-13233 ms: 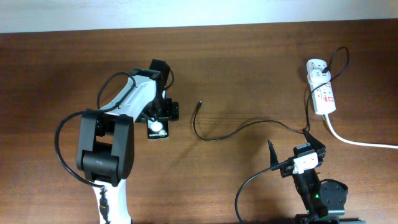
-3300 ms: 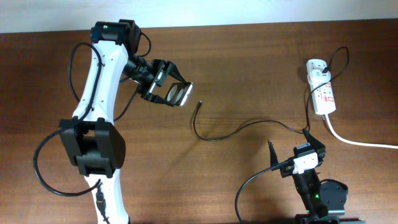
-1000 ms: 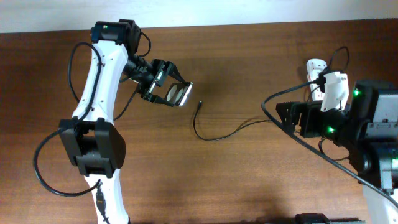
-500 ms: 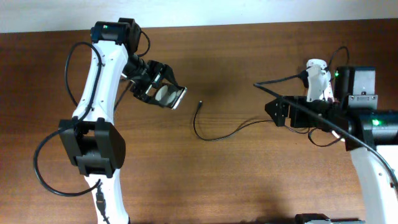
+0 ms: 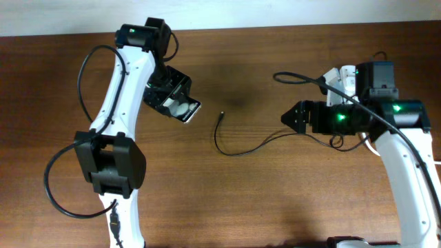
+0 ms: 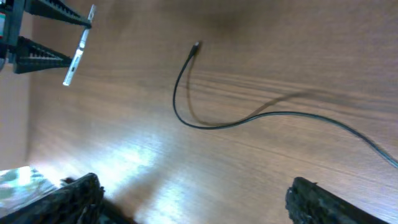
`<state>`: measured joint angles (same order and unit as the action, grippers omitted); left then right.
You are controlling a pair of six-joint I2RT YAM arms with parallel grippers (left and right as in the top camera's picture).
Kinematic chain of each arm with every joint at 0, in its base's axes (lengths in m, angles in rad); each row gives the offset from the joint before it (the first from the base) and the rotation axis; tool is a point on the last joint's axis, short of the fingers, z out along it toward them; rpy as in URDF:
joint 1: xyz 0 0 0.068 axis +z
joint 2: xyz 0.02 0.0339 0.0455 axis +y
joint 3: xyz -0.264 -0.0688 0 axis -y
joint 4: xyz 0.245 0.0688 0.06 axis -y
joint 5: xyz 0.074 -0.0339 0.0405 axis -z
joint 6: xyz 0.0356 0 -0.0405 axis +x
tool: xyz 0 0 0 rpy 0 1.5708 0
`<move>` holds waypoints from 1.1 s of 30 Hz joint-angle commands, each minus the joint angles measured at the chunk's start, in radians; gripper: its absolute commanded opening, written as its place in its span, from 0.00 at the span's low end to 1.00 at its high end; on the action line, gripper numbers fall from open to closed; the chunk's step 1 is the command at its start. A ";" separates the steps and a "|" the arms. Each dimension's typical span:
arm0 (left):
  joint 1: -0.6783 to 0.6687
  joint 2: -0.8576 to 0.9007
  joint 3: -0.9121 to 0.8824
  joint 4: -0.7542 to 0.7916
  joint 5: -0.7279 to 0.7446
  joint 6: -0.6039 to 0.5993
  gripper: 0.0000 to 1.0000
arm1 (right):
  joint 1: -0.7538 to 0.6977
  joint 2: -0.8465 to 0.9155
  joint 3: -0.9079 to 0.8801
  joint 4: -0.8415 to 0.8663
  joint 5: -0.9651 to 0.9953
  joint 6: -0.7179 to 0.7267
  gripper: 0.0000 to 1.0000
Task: Plug charger to phone and switch on socket
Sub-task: 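Move the right gripper toward the phone held by the left gripper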
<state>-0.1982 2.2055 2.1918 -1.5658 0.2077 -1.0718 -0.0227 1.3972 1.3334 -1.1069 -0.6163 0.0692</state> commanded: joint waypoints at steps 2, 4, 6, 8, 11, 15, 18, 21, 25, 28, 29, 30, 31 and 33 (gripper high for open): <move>-0.019 0.007 0.024 0.009 -0.040 -0.061 0.00 | 0.051 0.061 0.018 0.032 -0.101 -0.008 0.90; -0.022 0.007 0.024 0.008 -0.040 -0.087 0.00 | 0.074 0.076 0.018 0.058 -0.114 0.006 0.86; -0.027 0.007 0.024 0.009 -0.040 -0.109 0.00 | 0.110 0.092 0.018 0.106 -0.113 0.047 0.84; -0.035 0.007 0.024 0.009 -0.040 -0.130 0.00 | 0.137 0.098 0.018 0.150 -0.112 0.084 0.81; -0.045 0.007 0.024 0.009 -0.040 -0.160 0.00 | 0.178 0.107 0.018 0.220 -0.092 0.169 0.76; -0.051 0.007 0.024 0.009 -0.030 -0.190 0.00 | 0.232 0.126 0.018 0.294 -0.014 0.357 0.72; -0.062 0.007 0.024 0.010 -0.028 -0.224 0.00 | 0.270 0.149 0.018 0.360 0.000 0.459 0.70; -0.064 0.007 0.024 0.009 -0.002 -0.242 0.00 | 0.298 0.174 0.018 0.412 0.001 0.533 0.67; -0.064 0.007 0.024 0.010 0.017 -0.249 0.00 | 0.317 0.207 0.018 0.450 0.001 0.602 0.67; -0.064 0.007 0.024 0.009 0.018 -0.250 0.00 | 0.326 0.229 0.017 0.460 -0.001 0.622 0.67; -0.064 0.007 0.024 0.009 0.019 -0.250 0.00 | 0.330 0.235 0.017 0.462 0.001 0.624 0.67; -0.064 0.007 0.024 0.010 0.024 -0.250 0.00 | 0.333 0.239 0.017 0.466 0.000 0.624 0.67; -0.064 0.007 0.024 0.010 0.032 -0.250 0.00 | 0.337 0.243 0.017 0.473 0.000 0.628 0.67; -0.064 0.007 0.024 0.011 0.036 -0.250 0.00 | 0.344 0.247 0.017 0.485 0.001 0.637 0.67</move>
<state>-0.2581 2.2055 2.1918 -1.5547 0.2173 -1.3041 0.3016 1.6321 1.3354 -0.6399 -0.6250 0.6781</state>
